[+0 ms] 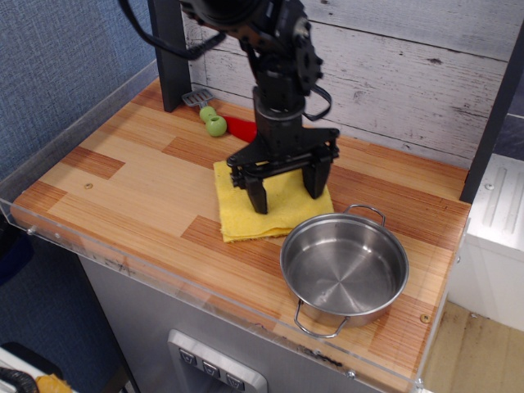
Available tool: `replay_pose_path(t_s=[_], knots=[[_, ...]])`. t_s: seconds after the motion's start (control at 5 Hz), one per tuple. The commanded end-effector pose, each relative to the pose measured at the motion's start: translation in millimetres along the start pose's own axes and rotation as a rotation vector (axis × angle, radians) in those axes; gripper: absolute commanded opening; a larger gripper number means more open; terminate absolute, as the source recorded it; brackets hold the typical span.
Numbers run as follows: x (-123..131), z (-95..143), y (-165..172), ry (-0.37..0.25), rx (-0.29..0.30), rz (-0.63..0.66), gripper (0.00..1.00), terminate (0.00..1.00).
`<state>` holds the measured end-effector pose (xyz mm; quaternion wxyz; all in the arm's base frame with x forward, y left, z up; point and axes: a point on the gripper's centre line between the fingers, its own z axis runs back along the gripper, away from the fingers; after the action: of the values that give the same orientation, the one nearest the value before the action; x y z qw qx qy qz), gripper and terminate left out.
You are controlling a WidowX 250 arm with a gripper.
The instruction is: Move yellow cloth to the top right
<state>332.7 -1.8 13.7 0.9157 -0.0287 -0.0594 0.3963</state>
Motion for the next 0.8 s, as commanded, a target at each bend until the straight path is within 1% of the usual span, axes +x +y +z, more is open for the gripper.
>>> replay_pose_path(t_s=[0.0, 0.2, 0.4, 0.6], knots=[[-4.8, 2.6, -41.5, -0.020, -0.064, -0.040, 1.00, 0.00], [-3.0, -0.8, -65.8, -0.019, -0.082, -0.049, 1.00, 0.00], [-3.8, 0.8, -83.3, -0.009, -0.090, -0.055, 1.00, 0.00], [-12.2, 3.5, -99.3, 0.007, -0.106, -0.084, 1.00, 0.00]])
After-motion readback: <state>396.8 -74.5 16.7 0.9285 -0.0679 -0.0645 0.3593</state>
